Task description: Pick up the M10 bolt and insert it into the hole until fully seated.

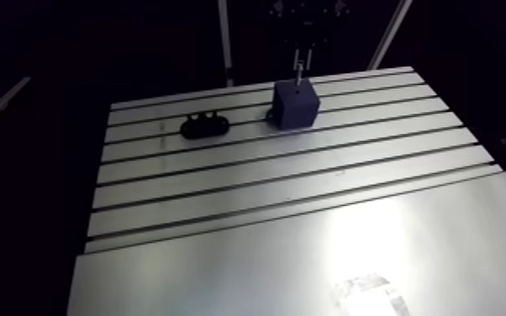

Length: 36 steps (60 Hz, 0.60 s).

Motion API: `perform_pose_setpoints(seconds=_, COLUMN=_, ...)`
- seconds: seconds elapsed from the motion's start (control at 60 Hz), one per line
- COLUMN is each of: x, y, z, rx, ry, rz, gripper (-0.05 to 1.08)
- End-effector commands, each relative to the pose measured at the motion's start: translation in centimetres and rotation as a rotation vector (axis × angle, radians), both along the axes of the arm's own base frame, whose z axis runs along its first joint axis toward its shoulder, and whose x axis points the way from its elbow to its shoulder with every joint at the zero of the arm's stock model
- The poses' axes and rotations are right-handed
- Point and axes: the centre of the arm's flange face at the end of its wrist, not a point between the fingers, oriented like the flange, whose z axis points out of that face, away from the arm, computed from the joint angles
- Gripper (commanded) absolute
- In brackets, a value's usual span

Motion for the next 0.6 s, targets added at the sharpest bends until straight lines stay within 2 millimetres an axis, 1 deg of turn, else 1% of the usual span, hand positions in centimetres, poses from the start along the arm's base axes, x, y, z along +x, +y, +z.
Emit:
perform_pose_setpoints(seconds=0.017, x=-0.02, y=-0.09, z=-0.26, rx=0.000, ry=-0.004, rz=0.001, gripper=1.08)
perform_pose_setpoints(seconds=0.217, x=0.01, y=-0.11, z=-0.68, rx=-0.002, ry=-0.011, rz=0.001, gripper=1.07)
perform_pose_setpoints(seconds=0.6, x=-0.18, y=0.02, z=-0.49, rx=-0.001, ry=0.001, rz=0.000, gripper=1.07)
